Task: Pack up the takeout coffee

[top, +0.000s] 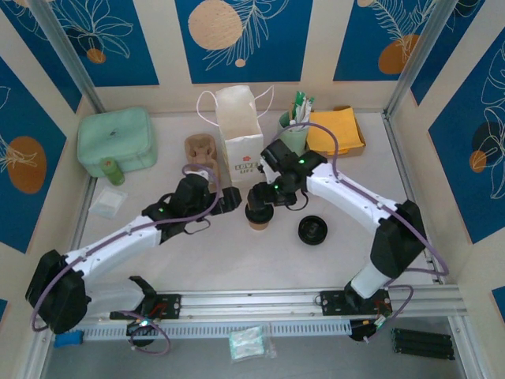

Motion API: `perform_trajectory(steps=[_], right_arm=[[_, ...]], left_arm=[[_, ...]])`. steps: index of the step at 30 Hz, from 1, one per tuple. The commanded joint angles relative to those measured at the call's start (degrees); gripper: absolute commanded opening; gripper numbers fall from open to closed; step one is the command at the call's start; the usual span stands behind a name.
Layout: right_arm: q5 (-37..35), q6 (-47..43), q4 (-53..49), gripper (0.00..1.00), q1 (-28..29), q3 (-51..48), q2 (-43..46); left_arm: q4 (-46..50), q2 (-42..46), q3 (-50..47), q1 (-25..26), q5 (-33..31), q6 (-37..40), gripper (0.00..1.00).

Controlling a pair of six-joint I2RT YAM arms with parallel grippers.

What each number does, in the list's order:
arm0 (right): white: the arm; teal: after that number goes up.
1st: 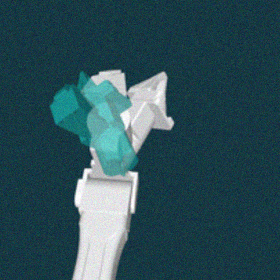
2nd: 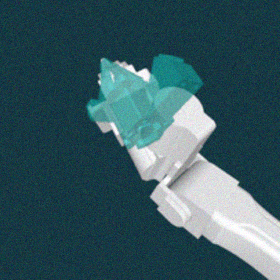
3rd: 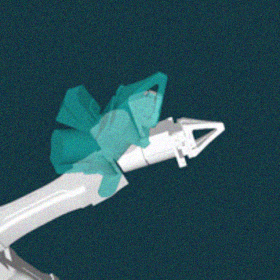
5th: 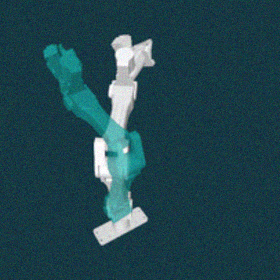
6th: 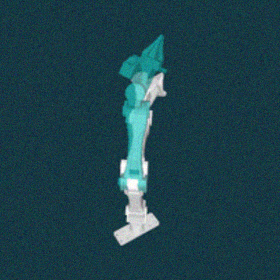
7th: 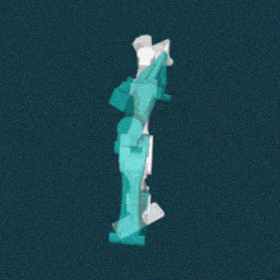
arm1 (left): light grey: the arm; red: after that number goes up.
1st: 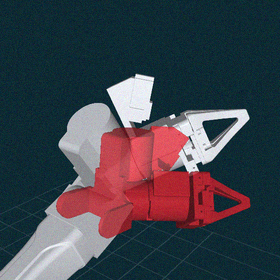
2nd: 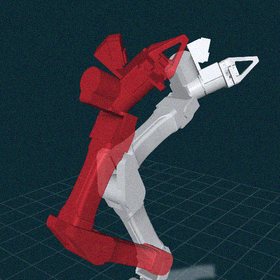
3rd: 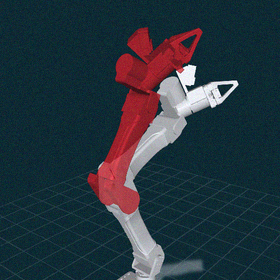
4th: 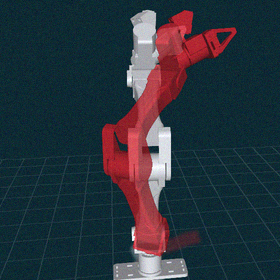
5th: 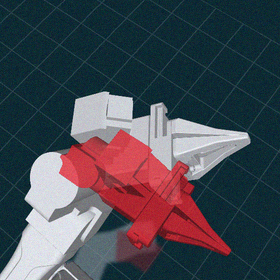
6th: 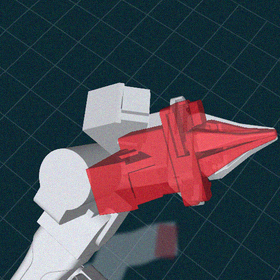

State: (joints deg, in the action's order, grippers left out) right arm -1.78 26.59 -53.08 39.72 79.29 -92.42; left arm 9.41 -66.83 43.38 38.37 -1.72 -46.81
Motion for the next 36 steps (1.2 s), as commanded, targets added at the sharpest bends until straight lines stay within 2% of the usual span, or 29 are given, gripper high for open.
perform_trajectory(steps=[1, 7, 12, 23, 36], right_arm=[[-4.79, -1.04, -5.19, 0.76, 1.52, 3.35, -2.79], [-7.01, -1.01, -7.12, 0.82, 3.29, 6.55, -6.63], [-7.49, -0.84, -7.75, 0.83, 4.26, 8.27, -8.9], [-7.8, -0.57, -8.18, 0.83, 5.27, 10.68, -12.57], [-9.37, -0.35, -7.35, 0.81, 6.64, 7.19, -15.22]], left_arm=[[4.78, 3.25, -0.08, -3.54, -1.57, 0.86, 0.99], [5.25, 6.93, -2.61, -8.99, 0.6, 0.94, 0.99], [4.74, 7.66, -3.89, -11.15, 2.47, 1.03, 0.99], [3.13, 7.49, -5.07, -12.61, 4.92, 0.91, 0.99], [2.46, 7.5, -5.26, -13.04, 6.17, 0.33, 0.99]])
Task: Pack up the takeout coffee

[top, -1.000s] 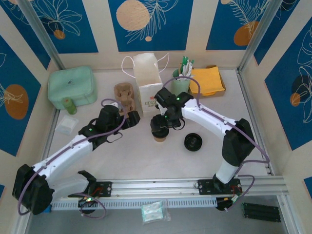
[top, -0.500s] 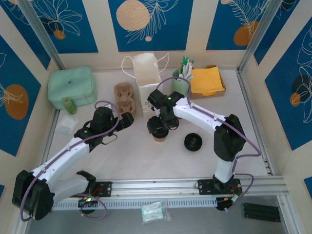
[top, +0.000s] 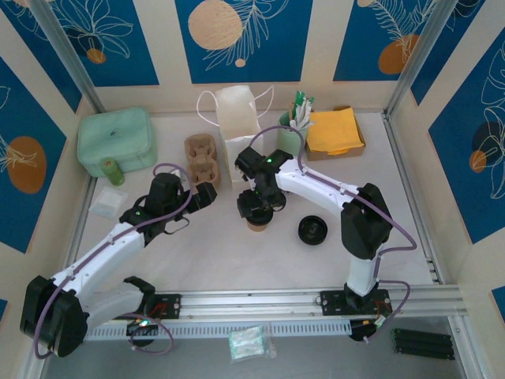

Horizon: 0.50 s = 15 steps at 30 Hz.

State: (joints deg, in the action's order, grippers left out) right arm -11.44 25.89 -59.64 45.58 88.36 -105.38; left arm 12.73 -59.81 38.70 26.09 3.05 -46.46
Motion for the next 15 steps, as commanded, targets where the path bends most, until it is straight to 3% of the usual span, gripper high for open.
perform_trajectory(steps=[1, 15], right_arm=[[0.05, 0.4, -0.69, 0.8, 1.02, -2.29, -2.51], [-2.79, 0.74, -1.68, 0.67, 4.14, -1.65, -1.94]], left_arm=[[-0.89, 0.56, -0.64, -0.65, 1.52, -0.03, 0.99], [0.27, 1.6, 0.21, -0.73, 2.88, -0.65, 1.0]])
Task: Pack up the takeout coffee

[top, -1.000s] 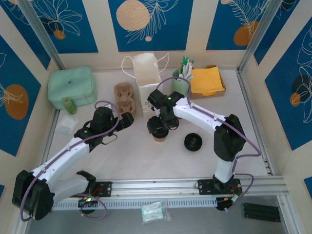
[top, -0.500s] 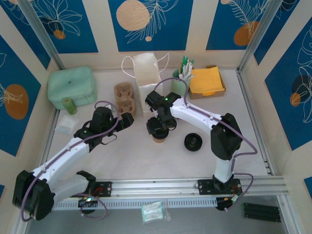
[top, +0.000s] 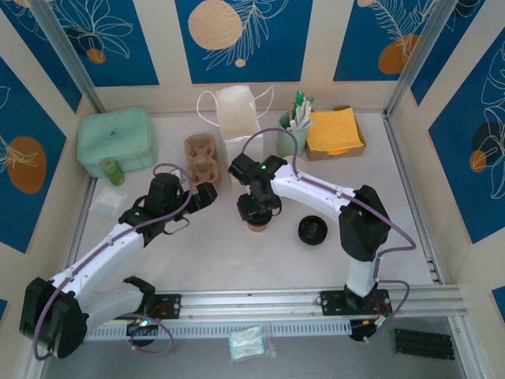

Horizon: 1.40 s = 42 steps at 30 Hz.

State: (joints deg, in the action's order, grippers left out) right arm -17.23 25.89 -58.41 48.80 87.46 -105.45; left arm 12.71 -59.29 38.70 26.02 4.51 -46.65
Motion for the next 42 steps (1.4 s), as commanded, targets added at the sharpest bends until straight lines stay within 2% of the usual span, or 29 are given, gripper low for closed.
perform_trajectory(steps=[1, 15, 18, 23, 26, 31, 37, 42], right_arm=[[2.91, 0.79, -3.17, 0.66, 1.04, -0.17, -1.34], [1.42, 1.87, -6.4, 0.63, 0.39, 3.15, 8.37], [1.34, 1.88, -7.62, 0.63, -0.77, 3.68, 11.32], [1.41, 1.71, -9.71, 0.63, -4.35, 4.03, 16.91], [0.7, 1.06, -11.33, 0.63, -7.77, 3.83, 20.2], [1.74, -0.88, -12.49, 0.63, -17.24, 1.96, 25.78], [3.58, -3.87, -11.9, 0.64, -29.0, -0.64, 29.55], [4.53, -6.13, -9.52, 0.64, -37.74, -2.81, 26.29]], left_arm=[[0.21, 1.1, 0.39, -0.62, 1.62, -0.49, 0.99], [-1.9, 0.88, 3.44, -0.03, 7.23, -0.69, 0.99], [-2.1, -0.14, 5.47, 1.59, 7.7, -0.74, 0.99], [-2.67, -3.54, 10.27, 7.28, 6.2, -0.37, 0.99], [-3.79, -6.22, 13.08, 11.3, 4.51, -0.23, 0.99], [-5.27, -11.56, 17.36, 16.92, 1.89, -0.08, 1.0], [-6.21, -17.51, 21.01, 19.55, 1.79, 0.34, 0.99], [-7.57, -21.3, 22.61, 20.4, 2.92, 0.29, 1.0]])
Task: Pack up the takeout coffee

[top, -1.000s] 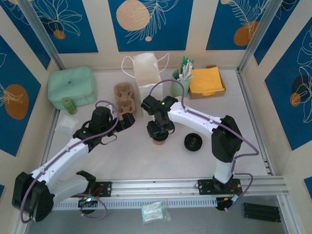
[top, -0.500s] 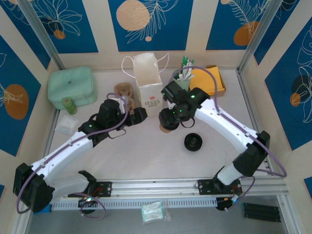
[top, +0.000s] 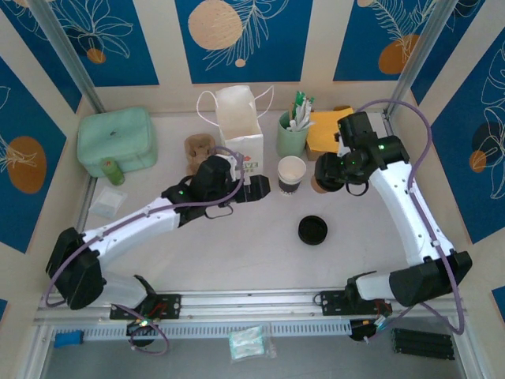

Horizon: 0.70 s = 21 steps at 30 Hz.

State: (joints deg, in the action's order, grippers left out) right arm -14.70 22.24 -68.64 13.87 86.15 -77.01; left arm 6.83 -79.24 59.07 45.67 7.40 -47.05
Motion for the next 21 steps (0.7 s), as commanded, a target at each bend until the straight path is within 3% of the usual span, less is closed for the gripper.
perform_trajectory(steps=[1, 10, 21], right_arm=[[1.98, -2.84, 1.38, 0.64, -4.12, -1.88, -3.24], [0.27, -1.7, 6.9, 0.64, -10.54, -2.36, -13.51], [-3.97, 1.25, 10.1, 0.64, -10.38, -1.54, -23.21]], left_arm=[[-1.9, -2.06, 2.44, 0.83, 0.3, 0.65, 0.99], [-3.23, -4.33, 2.69, 1.46, 1.24, 0.19, 0.99], [-4.23, -4.43, 1.92, 1.97, 1.22, -0.51, 1.0]])
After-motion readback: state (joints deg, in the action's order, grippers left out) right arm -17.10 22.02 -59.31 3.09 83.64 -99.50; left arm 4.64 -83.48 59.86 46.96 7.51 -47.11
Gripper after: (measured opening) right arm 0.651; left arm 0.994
